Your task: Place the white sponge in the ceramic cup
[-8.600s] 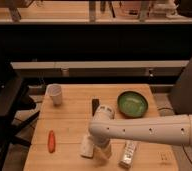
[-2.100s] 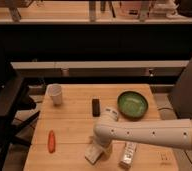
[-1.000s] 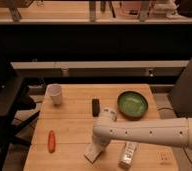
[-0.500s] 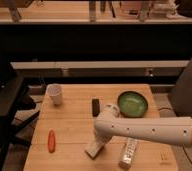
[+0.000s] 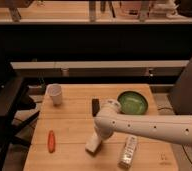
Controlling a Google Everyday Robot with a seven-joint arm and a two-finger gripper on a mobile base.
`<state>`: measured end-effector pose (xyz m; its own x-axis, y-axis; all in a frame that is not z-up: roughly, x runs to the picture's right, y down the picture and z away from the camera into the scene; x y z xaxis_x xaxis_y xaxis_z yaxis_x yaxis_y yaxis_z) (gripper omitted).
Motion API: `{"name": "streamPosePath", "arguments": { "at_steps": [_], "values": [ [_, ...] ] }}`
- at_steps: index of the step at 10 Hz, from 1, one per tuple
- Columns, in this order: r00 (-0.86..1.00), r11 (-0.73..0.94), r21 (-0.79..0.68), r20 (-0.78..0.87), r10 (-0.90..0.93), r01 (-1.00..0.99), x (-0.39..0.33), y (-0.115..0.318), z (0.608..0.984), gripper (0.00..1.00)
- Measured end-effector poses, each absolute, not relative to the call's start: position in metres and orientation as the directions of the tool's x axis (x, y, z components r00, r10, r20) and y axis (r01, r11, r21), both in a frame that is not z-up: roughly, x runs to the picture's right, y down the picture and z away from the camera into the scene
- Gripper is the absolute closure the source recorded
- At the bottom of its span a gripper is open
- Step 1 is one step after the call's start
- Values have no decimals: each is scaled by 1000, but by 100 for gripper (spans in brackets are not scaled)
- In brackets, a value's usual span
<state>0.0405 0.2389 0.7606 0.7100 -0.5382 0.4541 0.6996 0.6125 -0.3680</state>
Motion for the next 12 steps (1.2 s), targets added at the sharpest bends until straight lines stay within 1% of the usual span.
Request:
{"name": "streamPosePath", "arguments": {
  "at_steps": [3,11,12],
  "values": [
    [713,616,-368,446,-540,697,45,223,754,99],
    [706,609,-364,441,-553,705,52,190,765,99],
    [707,609,-364,437,-556,704,53,180,767,99]
  ]
}}
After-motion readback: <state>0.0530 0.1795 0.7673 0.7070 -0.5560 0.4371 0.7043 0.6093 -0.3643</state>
